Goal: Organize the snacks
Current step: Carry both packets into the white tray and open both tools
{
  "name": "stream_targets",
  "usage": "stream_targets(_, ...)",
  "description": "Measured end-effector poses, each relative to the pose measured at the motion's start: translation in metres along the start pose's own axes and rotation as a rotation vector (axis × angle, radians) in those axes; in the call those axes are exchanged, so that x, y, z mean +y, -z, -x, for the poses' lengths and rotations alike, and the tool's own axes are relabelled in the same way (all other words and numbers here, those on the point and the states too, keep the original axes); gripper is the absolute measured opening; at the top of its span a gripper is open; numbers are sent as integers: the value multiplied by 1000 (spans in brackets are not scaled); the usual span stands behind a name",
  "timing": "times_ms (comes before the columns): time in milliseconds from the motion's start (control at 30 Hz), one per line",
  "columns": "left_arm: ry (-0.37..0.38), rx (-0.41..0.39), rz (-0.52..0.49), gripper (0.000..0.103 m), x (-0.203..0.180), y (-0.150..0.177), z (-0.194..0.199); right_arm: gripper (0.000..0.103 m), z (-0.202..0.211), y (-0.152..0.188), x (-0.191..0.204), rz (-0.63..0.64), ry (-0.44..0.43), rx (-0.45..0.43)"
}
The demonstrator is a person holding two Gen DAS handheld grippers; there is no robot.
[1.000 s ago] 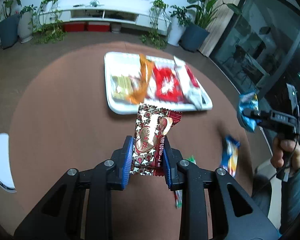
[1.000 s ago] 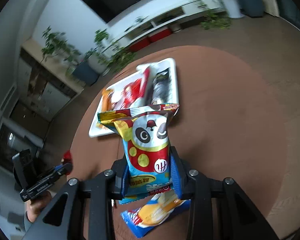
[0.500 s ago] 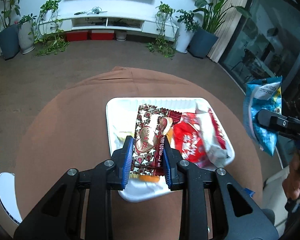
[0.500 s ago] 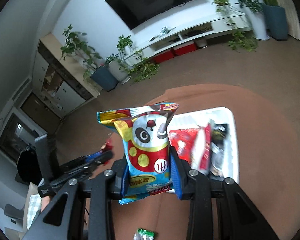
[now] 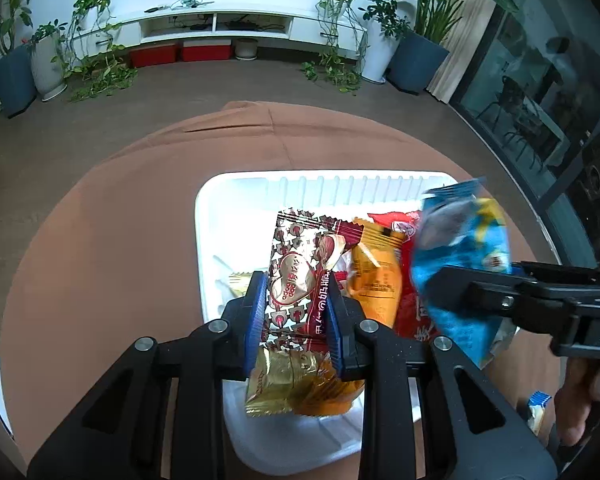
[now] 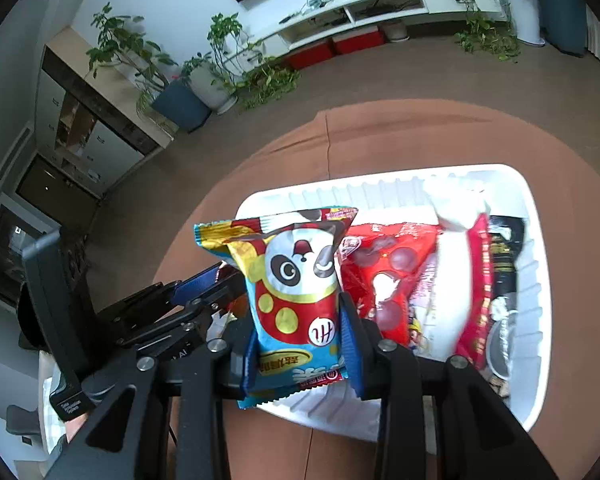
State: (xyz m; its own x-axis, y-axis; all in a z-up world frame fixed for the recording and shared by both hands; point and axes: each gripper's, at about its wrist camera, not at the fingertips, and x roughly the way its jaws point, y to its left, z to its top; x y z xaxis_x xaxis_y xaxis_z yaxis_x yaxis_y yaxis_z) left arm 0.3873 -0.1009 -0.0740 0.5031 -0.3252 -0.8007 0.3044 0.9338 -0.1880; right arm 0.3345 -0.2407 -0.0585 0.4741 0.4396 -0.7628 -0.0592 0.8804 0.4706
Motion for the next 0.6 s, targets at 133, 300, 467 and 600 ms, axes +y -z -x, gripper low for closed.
stream_targets(133,-3,7,-9,25,-2,0,-11,37,-9,-3,1,1,9,9)
stream_targets(300,-12,9,-23,25,-5,0,-20,38,-19,-3,0,3,27,15)
stream_targets(467,-21,8,-28,26,-3,-2,-24,38,-24,-5,2,0,46,4)
stream_targets(600,-34,3,-25,27,-1,-2,-25,40,-28,-6,-3,-29,48,2)
